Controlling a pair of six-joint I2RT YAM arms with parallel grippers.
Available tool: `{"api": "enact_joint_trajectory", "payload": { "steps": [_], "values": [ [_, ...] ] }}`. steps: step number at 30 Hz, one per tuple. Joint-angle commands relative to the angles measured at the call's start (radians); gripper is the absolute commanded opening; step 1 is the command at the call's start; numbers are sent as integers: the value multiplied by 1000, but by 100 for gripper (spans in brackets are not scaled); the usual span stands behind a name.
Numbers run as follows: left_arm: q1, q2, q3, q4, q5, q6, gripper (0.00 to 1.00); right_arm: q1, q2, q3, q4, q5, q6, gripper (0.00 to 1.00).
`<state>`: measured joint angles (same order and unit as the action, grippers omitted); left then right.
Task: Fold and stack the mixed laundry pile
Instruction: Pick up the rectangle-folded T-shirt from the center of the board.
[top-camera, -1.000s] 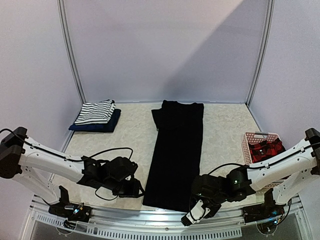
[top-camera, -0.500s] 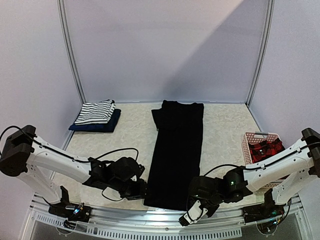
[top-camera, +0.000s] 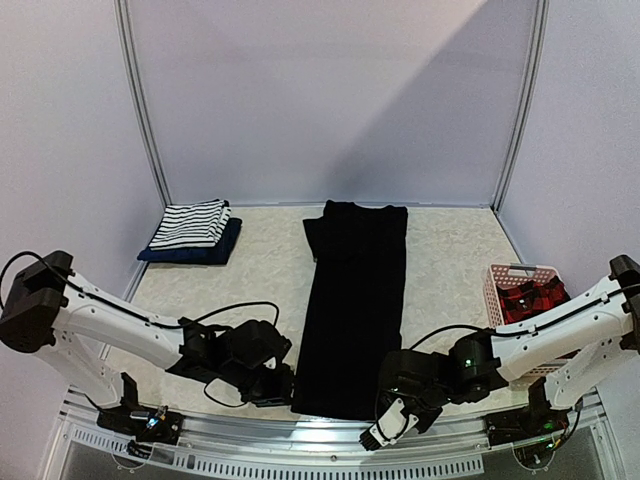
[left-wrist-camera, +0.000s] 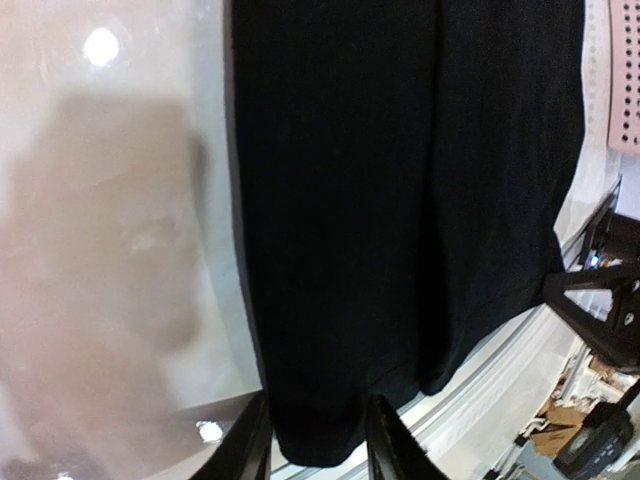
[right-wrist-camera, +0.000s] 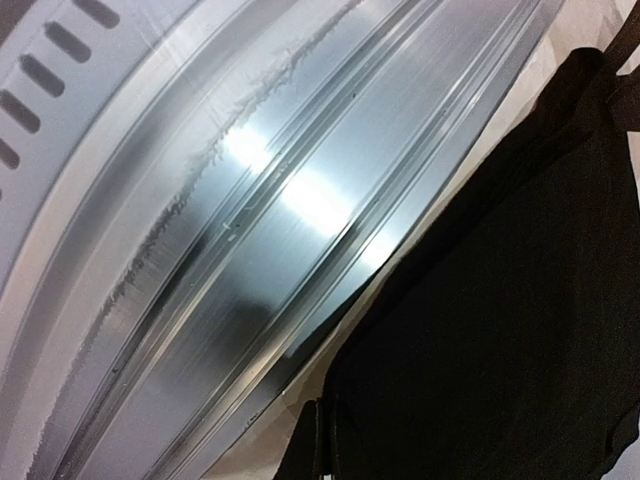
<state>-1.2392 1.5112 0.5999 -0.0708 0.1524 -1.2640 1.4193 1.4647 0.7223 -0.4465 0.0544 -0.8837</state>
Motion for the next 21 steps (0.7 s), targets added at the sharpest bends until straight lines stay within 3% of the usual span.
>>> {"api": "enact_joint_trajectory", "payload": {
  "steps": [1, 4, 6, 10, 21],
  "values": [
    [-17, 74, -21, -26, 0, -5, 26, -2, -23, 10, -38, -1, 20, 0],
    [-17, 85, -23, 1, 18, -10, 14, -2, -34, 7, -41, 3, 27, 0],
    [-17, 83, -19, -9, 21, -18, 0, -2, -44, 6, -44, 10, 31, 0],
    [-16, 56, 20, -42, 4, 26, 0, -2, -73, 6, -64, 39, 39, 0],
    [1, -46, 227, -336, -148, 194, 0, -91, -247, 17, -175, 115, 48, 0]
  ]
}}
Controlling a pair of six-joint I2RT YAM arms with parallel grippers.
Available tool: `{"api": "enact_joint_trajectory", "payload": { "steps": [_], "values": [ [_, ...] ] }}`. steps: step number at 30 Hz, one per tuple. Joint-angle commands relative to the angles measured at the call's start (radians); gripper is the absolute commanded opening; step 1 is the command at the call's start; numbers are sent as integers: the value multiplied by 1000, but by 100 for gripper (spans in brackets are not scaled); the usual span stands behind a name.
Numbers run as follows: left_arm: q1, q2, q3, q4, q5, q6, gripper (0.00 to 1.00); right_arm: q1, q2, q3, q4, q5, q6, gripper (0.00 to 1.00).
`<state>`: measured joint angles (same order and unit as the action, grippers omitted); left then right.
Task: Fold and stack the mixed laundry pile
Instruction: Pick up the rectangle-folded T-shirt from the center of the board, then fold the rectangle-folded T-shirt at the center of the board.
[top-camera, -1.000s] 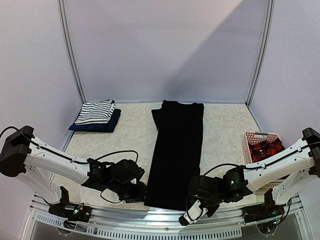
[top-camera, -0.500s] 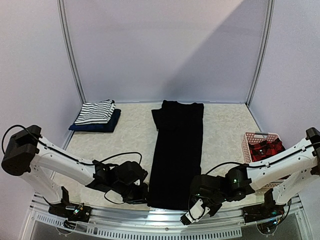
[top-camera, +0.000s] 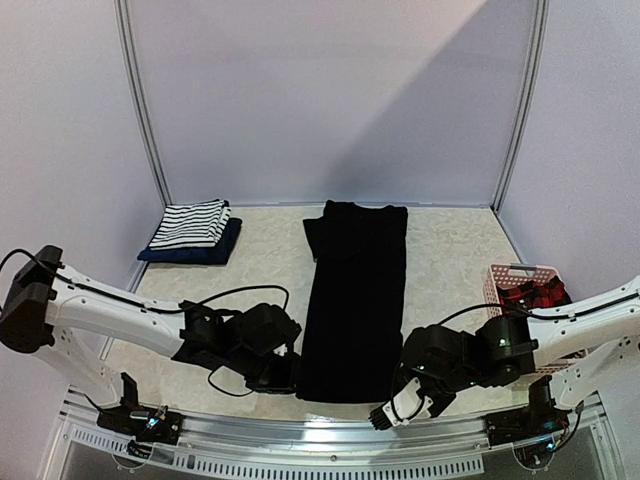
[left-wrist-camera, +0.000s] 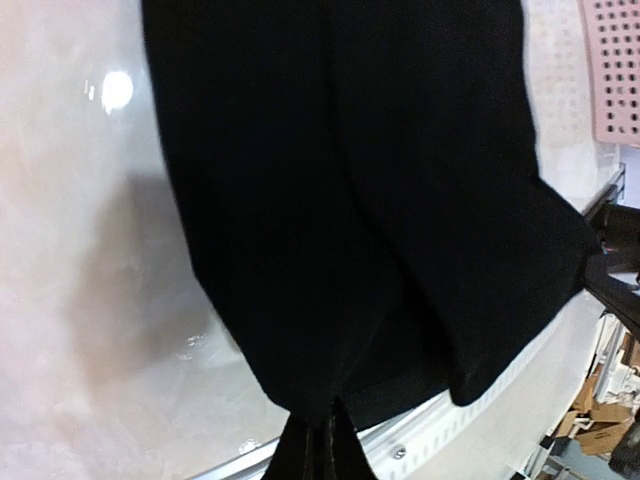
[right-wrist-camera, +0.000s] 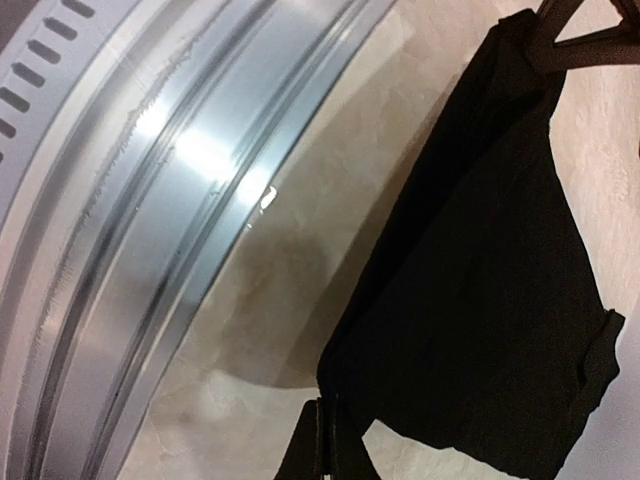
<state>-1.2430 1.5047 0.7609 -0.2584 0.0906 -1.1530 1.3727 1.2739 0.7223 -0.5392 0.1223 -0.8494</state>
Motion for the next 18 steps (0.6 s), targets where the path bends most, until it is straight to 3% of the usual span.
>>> {"api": "enact_joint_trajectory", "payload": {
  "steps": [1, 10, 18],
  "values": [
    [9, -43, 79, -163, -101, 92, 0, -63, -72, 20, -89, 50, 12, 0],
    [60, 4, 195, -223, -167, 194, 0, -181, -156, 25, -82, 99, 7, 0],
    [173, 122, 340, -237, -218, 341, 0, -321, -141, 38, 66, 180, -11, 0]
  ]
}}
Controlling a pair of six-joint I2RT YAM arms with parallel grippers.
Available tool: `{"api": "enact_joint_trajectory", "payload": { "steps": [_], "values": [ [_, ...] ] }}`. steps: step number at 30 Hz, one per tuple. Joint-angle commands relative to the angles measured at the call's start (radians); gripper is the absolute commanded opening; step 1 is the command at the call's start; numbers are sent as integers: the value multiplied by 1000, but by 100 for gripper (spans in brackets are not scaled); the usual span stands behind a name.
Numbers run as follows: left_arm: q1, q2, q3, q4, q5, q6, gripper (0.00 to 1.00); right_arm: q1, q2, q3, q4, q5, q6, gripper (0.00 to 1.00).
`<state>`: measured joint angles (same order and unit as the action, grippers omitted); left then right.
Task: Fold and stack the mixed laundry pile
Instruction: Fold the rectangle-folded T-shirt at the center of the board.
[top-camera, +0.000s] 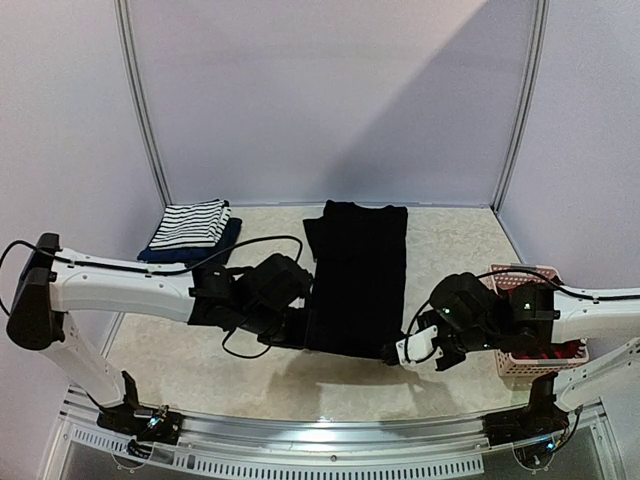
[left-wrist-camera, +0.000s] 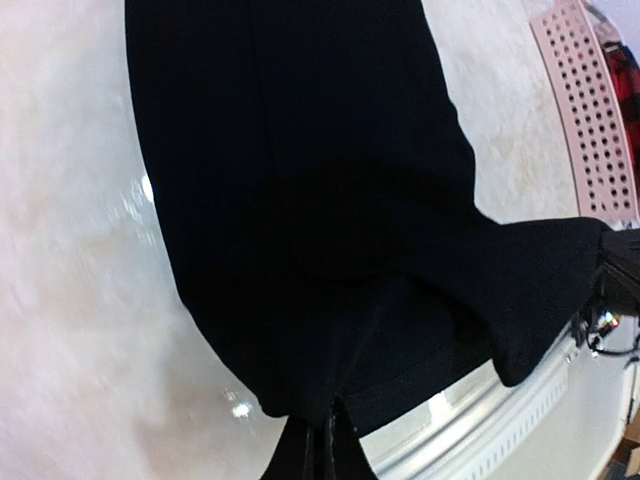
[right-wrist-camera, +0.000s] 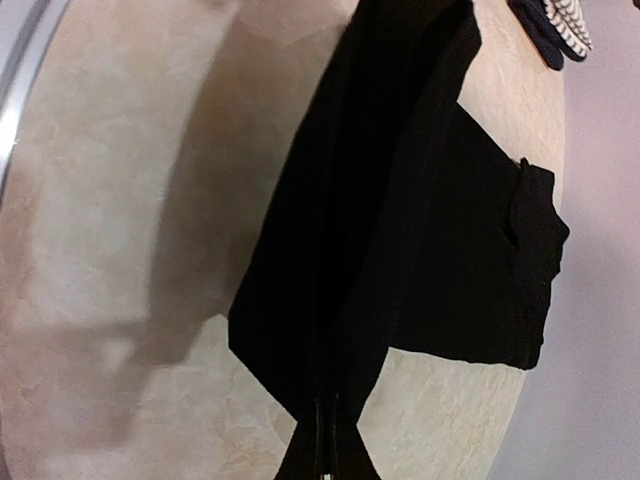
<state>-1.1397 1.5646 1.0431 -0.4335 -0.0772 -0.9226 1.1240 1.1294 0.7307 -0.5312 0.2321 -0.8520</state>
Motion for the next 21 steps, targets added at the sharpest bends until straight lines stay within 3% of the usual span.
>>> {"api": "enact_joint_trajectory", "payload": {
  "steps": [1, 10, 21],
  "values": [
    [87, 80, 90, -70, -45, 138, 0, -100, 14, 37, 76, 72, -18, 0],
    [236, 218, 246, -59, -35, 305, 0, -299, 206, 182, 192, 22, -33, 0],
    [403, 496, 497, 39, 140, 392, 0, -477, 537, 377, 237, -3, -32, 0]
  ]
}}
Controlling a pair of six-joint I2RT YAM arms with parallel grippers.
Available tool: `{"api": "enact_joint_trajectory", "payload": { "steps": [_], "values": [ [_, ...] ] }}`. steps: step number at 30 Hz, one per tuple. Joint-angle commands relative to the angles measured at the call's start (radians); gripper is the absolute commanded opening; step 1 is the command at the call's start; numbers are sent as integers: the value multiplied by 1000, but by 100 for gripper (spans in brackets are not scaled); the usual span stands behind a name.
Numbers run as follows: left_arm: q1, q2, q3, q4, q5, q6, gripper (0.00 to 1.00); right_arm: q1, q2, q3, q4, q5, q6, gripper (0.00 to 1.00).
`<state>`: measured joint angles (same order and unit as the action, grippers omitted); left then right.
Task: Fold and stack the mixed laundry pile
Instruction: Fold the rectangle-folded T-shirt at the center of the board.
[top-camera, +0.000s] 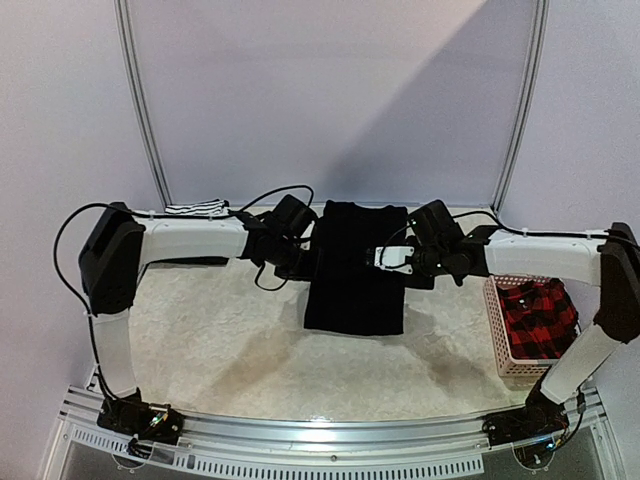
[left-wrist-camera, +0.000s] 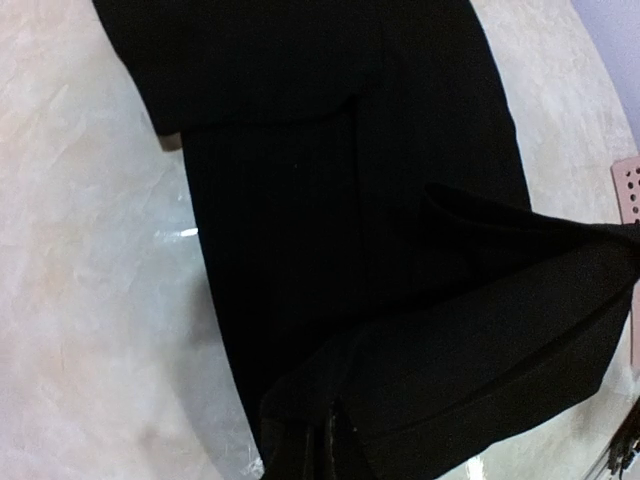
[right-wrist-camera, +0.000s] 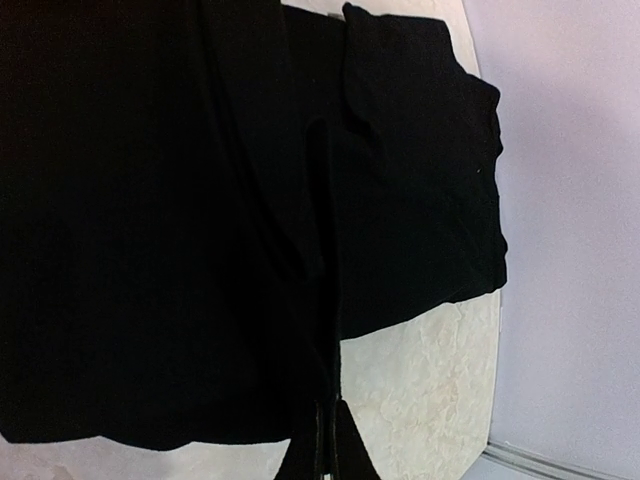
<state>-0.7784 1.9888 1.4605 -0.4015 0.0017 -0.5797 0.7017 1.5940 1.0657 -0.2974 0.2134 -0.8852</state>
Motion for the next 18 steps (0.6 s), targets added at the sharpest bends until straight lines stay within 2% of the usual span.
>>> {"api": "enact_joint_trajectory", "payload": {
  "steps": [1, 16, 18],
  "values": [
    [47, 94, 102, 6, 73, 51, 0, -61, 85, 49, 8, 18, 4, 0],
    [124, 284, 307, -3, 113, 42, 0, -148, 281, 180, 70, 20, 1, 0],
    [129, 301, 332, -12, 110, 43, 2, -152, 317, 200, 97, 40, 2, 7]
  ]
}}
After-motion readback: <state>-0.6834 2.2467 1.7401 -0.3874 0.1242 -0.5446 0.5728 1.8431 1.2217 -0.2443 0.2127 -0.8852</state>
